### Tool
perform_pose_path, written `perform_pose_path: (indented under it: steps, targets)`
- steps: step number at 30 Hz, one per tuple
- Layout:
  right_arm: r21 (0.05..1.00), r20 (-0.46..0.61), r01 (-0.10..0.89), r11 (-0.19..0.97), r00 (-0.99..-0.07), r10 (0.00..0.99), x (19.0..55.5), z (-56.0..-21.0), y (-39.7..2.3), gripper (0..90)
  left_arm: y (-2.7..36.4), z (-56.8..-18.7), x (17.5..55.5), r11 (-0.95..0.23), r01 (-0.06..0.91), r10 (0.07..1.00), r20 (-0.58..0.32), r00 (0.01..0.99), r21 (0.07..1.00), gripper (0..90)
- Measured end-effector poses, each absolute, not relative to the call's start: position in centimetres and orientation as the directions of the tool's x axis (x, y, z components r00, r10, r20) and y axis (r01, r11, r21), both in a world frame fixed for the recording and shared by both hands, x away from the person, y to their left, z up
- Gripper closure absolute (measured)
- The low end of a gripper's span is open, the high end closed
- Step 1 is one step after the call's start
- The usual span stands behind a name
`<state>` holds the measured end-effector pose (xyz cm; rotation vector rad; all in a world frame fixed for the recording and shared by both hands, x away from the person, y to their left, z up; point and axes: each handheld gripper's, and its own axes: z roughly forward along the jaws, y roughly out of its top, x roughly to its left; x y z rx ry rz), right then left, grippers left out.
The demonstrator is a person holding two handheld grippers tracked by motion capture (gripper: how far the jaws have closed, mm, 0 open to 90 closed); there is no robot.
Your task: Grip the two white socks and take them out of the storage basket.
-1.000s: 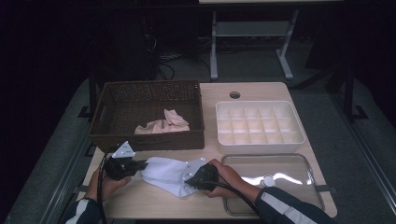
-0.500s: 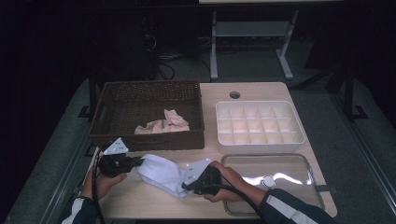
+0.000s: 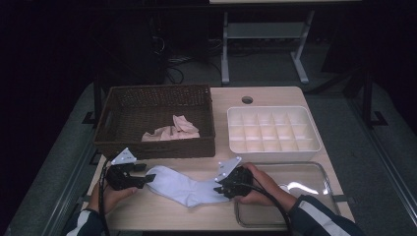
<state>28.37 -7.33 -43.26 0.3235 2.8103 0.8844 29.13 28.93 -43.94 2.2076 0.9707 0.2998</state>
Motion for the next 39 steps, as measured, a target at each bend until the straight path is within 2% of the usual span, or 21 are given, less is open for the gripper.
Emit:
perform_pose_path:
  steps: [1, 4, 7, 11, 14, 20, 22, 29, 31, 35, 37, 39]
  targets:
    - [0.571, -0.106, 0.159, 0.806, -0.959, 0.264, 28.4, -43.6, -7.7, 66.4, 28.8, -44.2, 29.1, -0.482, 0.565, 0.719, -0.065, 0.692, 0.67, 35.6]
    - [0.562, -0.084, 0.189, 0.805, -0.956, 0.282, 28.4, -44.3, -8.2, 66.2, 28.1, -45.4, 29.2, -0.513, 0.584, 0.721, -0.053, 0.691, 0.629, 32.8]
    - [0.561, -0.102, 0.17, 0.81, -0.957, 0.271, 28.3, -44.3, -8.0, 72.5, 27.7, -45.9, 29.2, -0.528, 0.583, 0.724, -0.03, 0.689, 0.618, 30.9]
    - [0.563, -0.1, 0.163, 0.81, -0.96, 0.262, 28.4, -44.6, -8.0, 84.0, 27.6, -45.9, 29.0, -0.523, 0.573, 0.724, -0.026, 0.689, 0.631, 35.7]
    - [0.566, -0.118, 0.154, 0.81, -0.957, 0.264, 28.4, -44.4, -8.0, 86.7, 27.7, -45.9, 28.9, -0.524, 0.572, 0.724, -0.023, 0.689, 0.631, 36.4]
    - [0.626, -0.19, 0.119, 0.771, -0.935, 0.299, 28.3, -41.7, -8.9, 87.0, 27.8, -46.0, 29.0, -0.524, 0.566, 0.721, -0.024, 0.693, 0.637, 36.9]
    - [0.638, -0.184, 0.128, 0.76, -0.932, 0.312, 28.5, -41.6, -9.1, 87.0, 27.8, -46.0, 28.9, -0.522, 0.566, 0.721, -0.024, 0.693, 0.638, 36.9]
    - [0.533, -0.187, 0.151, 0.832, -0.939, 0.29, 29.4, -44.2, -8.5, 82.5, 27.9, -46.2, 28.8, -0.509, 0.564, 0.726, -0.027, 0.687, 0.65, 35.4]
    - [0.54, -0.202, 0.153, 0.828, -0.931, 0.305, 29.5, -44.0, -8.5, 74.4, 27.9, -46.1, 28.9, -0.513, 0.567, 0.726, -0.027, 0.687, 0.644, 35.1]
    - [0.609, -0.205, 0.134, 0.782, -0.925, 0.319, 29.0, -42.8, -8.4, 79.7, 27.9, -46.0, 28.9, -0.499, 0.587, 0.74, -0.041, 0.672, 0.637, 33.0]
    - [0.645, -0.186, 0.109, 0.756, -0.938, 0.294, 28.4, -42.6, -7.8, 83.5, 28.0, -46.0, 29.0, -0.464, 0.61, 0.754, -0.075, 0.652, 0.642, 27.6]
    - [0.65, -0.184, 0.086, 0.755, -0.946, 0.266, 28.1, -42.8, -7.0, 86.0, 28.1, -45.9, 29.0, -0.422, 0.62, 0.764, -0.109, 0.636, 0.661, 26.1]
